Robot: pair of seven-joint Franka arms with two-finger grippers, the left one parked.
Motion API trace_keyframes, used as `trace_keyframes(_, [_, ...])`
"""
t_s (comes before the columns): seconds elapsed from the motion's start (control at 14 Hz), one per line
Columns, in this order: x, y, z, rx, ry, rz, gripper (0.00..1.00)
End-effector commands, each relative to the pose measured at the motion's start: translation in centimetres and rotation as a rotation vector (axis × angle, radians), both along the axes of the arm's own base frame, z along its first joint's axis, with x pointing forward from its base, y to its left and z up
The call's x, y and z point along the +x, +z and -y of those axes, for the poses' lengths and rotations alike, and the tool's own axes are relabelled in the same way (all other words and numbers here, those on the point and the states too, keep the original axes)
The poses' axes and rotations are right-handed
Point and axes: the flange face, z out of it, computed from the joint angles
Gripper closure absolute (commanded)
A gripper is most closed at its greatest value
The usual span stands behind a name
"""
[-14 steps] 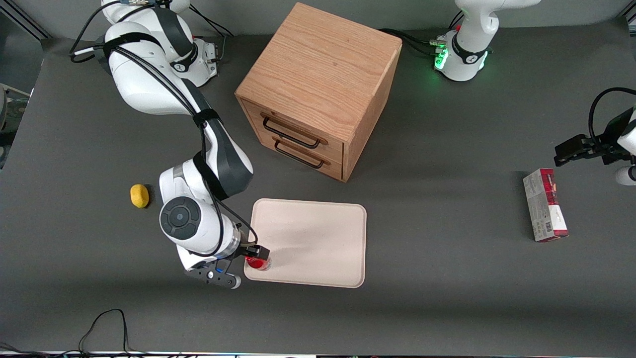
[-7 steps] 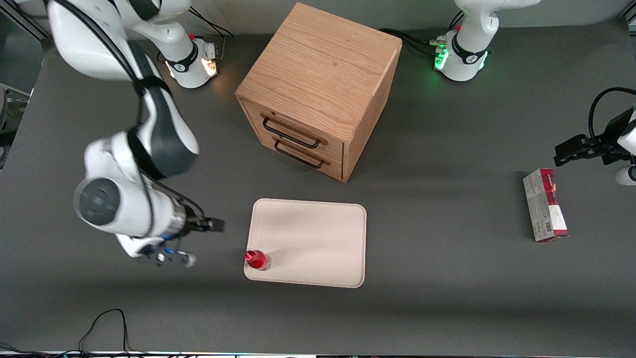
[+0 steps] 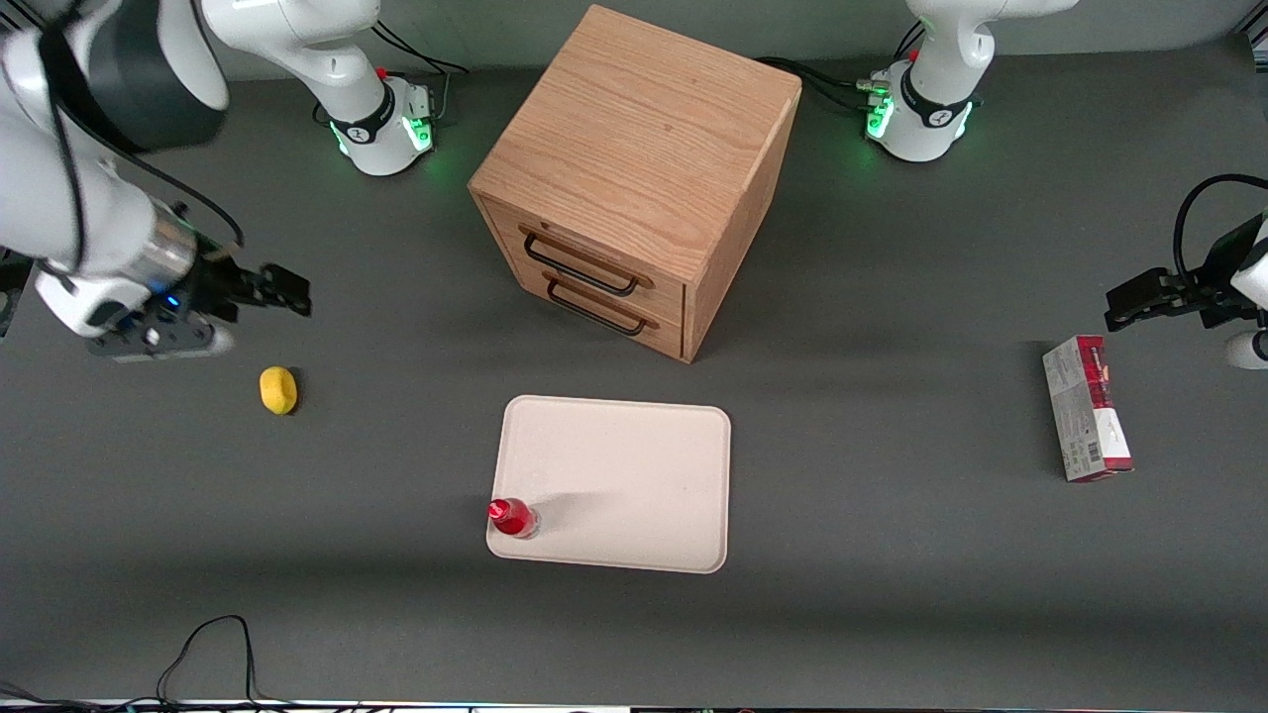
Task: Place coke bottle on tray
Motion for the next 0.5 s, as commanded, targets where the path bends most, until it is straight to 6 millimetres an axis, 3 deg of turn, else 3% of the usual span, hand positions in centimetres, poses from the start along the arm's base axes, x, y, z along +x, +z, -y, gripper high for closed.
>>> trace_keyframes(0.0, [-0.8,1.8,0.3,0.011,0.030,0.028,0.00])
trace_keyframes(0.14, [-1.2,3.2,1.2,0.008,0.034,-0.006,0.00])
trace_keyframes(0.43, [-0.9,4.0,0.8,0.010,0.041,0.002,0.00])
